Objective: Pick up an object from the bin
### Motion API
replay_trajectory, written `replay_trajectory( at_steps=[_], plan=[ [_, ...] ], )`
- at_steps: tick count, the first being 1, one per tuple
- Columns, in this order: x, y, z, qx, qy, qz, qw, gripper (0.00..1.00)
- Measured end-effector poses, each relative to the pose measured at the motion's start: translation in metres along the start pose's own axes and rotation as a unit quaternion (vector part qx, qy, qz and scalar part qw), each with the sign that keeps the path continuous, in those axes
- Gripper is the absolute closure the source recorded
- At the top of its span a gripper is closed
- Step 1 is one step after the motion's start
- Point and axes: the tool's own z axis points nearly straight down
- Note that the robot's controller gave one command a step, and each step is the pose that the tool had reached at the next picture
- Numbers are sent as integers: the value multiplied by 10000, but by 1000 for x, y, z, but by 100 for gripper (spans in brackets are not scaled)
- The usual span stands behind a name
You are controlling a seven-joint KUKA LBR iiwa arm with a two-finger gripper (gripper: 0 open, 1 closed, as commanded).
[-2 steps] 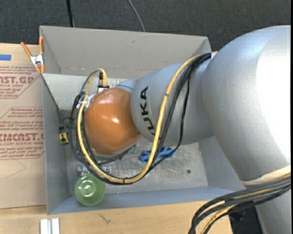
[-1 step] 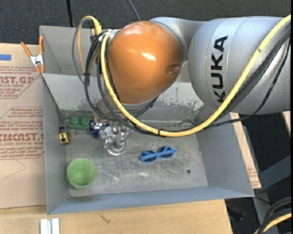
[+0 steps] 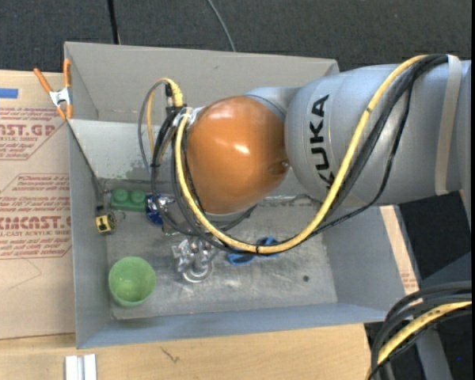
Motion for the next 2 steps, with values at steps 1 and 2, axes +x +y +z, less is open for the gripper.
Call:
replay_trajectory(
  at_steps=[1,2],
  plan=[
    [-4,-6,-59,74,-12,-65,10000,100],
    [-7,-7,-45,39,-12,-211,9998,100]
  ],
)
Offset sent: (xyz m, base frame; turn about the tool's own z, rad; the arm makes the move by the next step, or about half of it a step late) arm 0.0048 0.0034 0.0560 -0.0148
